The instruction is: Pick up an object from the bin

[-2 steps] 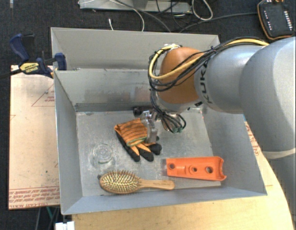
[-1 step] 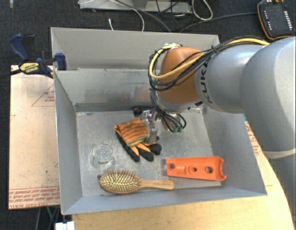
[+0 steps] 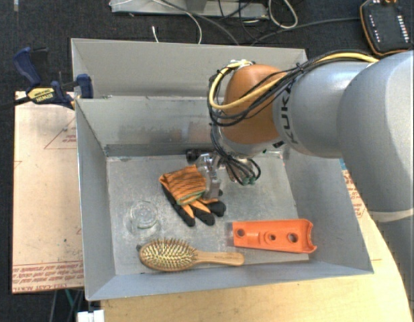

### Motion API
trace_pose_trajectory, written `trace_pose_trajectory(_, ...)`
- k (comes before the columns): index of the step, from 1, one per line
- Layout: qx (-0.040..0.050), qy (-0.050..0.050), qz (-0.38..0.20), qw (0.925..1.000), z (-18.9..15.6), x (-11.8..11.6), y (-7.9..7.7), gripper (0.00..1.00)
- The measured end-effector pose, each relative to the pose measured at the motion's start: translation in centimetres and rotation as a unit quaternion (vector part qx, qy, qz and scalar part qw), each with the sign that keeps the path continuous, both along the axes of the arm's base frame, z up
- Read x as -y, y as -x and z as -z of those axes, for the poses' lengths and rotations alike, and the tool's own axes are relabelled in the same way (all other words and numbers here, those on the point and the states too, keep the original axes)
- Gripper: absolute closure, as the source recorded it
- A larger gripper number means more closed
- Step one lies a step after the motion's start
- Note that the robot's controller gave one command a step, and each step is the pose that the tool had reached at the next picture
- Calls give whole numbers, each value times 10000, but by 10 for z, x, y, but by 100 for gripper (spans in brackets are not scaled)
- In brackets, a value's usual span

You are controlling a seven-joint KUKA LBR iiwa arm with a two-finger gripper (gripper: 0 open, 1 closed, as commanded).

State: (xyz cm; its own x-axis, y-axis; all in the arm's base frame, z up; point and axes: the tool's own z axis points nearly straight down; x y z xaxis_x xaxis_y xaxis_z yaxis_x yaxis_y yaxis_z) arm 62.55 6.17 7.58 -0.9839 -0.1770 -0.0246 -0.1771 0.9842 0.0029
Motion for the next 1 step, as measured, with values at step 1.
trace_pose_trajectory(1,-54,4,-3,10000,-27,0,3,100)
